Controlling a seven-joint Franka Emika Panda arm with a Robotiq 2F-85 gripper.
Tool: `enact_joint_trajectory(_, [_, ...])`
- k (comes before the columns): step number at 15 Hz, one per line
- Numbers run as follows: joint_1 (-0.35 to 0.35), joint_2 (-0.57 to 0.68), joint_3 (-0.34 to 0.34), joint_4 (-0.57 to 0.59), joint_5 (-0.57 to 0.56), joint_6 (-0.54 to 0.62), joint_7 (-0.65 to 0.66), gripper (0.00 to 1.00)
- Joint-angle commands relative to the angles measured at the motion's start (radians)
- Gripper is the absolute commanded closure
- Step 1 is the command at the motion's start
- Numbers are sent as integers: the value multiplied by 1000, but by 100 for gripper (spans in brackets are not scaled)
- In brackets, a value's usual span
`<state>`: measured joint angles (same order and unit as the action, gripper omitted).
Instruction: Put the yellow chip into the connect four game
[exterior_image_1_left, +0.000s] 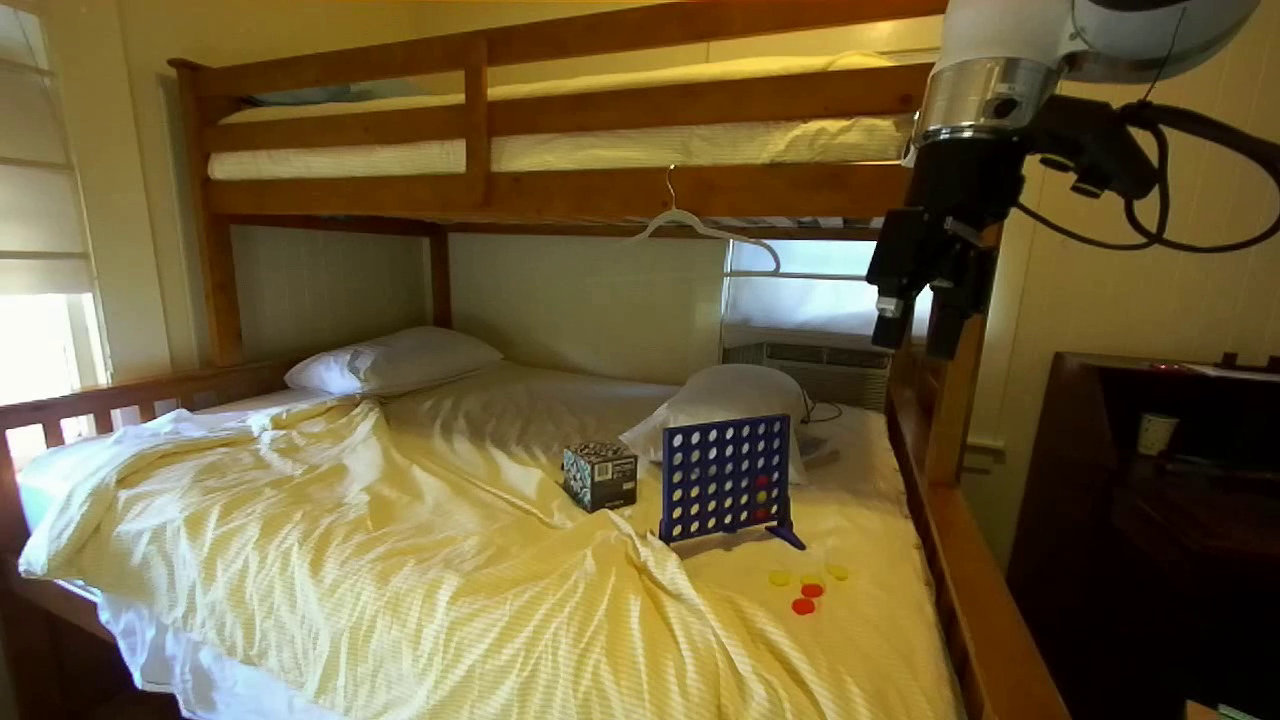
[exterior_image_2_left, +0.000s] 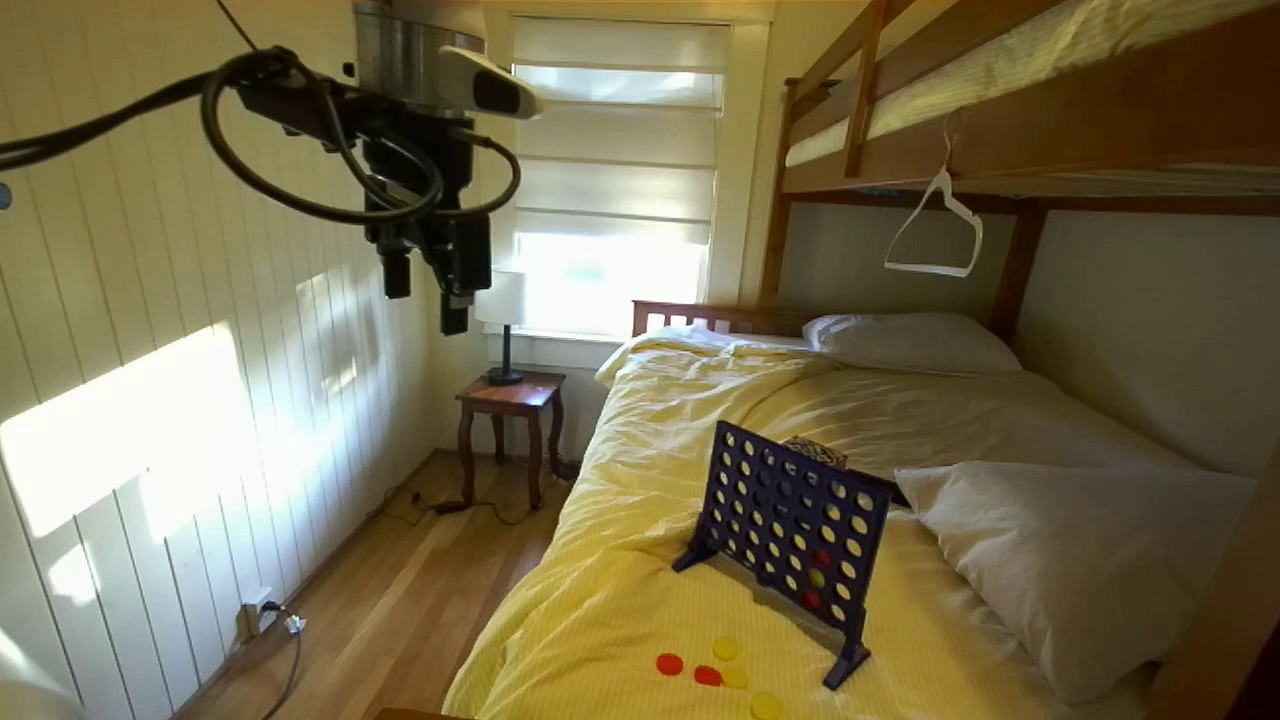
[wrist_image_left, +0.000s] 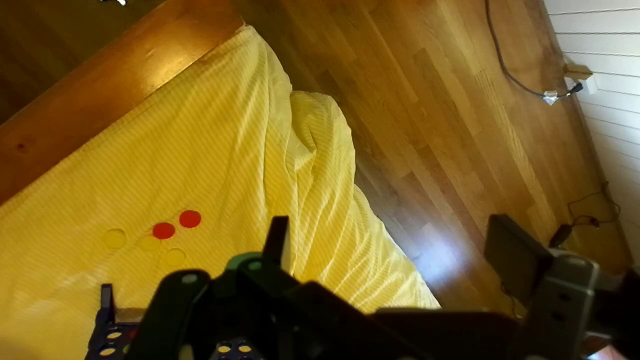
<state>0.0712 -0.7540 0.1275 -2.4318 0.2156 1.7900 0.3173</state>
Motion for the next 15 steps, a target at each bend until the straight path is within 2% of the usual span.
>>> enact_joint_trajectory(1, [-14, 0, 9, 2, 7, -3, -7, 0])
enact_joint_trajectory(12, [-14, 0, 9, 2, 7, -3, -7, 0])
enact_joint_trajectory(15, [-79, 58, -14, -11, -16, 59, 23, 0])
